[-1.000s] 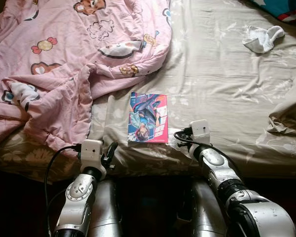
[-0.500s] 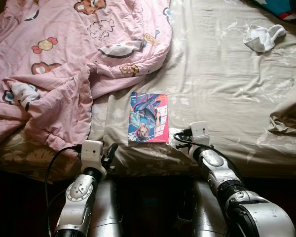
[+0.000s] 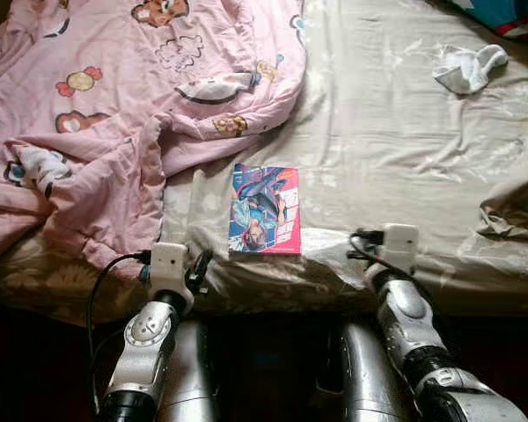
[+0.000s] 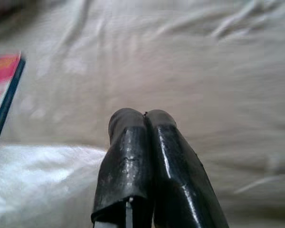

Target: Clean up the room

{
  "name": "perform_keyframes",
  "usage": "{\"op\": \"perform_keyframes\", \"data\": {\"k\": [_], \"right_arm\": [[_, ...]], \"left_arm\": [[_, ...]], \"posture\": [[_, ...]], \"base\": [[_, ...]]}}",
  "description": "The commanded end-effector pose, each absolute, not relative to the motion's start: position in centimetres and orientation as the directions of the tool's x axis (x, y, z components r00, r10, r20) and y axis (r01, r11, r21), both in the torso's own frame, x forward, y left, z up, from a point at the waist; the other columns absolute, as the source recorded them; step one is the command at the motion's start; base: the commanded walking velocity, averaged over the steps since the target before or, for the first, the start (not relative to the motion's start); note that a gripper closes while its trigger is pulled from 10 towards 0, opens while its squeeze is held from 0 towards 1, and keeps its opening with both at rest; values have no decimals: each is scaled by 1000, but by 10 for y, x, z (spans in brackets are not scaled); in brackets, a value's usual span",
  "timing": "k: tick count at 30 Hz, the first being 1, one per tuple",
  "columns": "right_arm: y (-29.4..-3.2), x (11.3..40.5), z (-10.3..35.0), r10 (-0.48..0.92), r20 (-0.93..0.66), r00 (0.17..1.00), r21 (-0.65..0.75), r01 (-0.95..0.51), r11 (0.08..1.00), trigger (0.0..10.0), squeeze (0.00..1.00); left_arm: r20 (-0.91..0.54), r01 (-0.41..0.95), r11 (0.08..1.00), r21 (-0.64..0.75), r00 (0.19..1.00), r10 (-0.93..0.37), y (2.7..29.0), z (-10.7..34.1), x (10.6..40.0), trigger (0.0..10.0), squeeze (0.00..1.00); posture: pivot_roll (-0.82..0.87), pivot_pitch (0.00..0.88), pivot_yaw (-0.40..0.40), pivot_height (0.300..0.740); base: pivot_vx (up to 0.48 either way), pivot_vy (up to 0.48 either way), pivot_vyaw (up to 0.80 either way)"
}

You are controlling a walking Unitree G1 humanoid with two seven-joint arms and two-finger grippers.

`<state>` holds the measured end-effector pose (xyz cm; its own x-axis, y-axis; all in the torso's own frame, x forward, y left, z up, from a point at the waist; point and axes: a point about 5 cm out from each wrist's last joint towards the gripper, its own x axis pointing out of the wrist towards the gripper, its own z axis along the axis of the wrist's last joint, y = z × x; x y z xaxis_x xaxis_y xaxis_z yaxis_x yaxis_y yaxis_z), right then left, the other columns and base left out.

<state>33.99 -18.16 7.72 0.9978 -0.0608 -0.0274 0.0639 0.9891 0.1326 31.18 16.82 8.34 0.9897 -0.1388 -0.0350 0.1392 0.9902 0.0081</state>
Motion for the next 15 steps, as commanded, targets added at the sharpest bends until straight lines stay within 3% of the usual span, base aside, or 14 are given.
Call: {"op": "perform_keyframes", "data": {"k": [1,4,9,10,11,12,15], "right_arm": [[-185,334,77,-92,6,996,156,90,984,0,0],[-177,324,87,-73,116,991,182,51,982,0,0],[-168,314,90,-27,150,988,179,-1,984,0,0],[-165,310,89,-11,147,989,178,-16,984,3961,0],[-163,308,88,1,142,990,173,-25,985,5961,0],[-163,306,79,5,101,995,158,-21,987,10000,0],[-165,302,66,-5,36,999,158,-1,987,10000,0]], "left_arm": [[-79,126,992,4,989,-125,171,70,306,10000,0],[-75,121,993,1,990,-120,171,68,306,10000,0],[-76,112,994,-2,991,-112,171,65,305,10000,0],[-75,110,994,-3,991,-110,171,65,305,10000,0],[-75,108,994,-3,991,-108,171,64,305,10000,0],[-78,106,994,-3,991,-105,172,62,304,10000,0],[-81,103,995,-3,991,-103,172,59,302,10000,0]], "posture": [[66,280,-22,585],[50,259,-33,585],[39,237,-45,585],[37,235,-46,585],[32,230,-49,585],[29,224,-51,585],[34,218,-51,585]], "base": [[0,0,0],[0,0,0],[0,0,0],[0,0,0],[0,0,0],[0,0,0],[0,0,0]]}}
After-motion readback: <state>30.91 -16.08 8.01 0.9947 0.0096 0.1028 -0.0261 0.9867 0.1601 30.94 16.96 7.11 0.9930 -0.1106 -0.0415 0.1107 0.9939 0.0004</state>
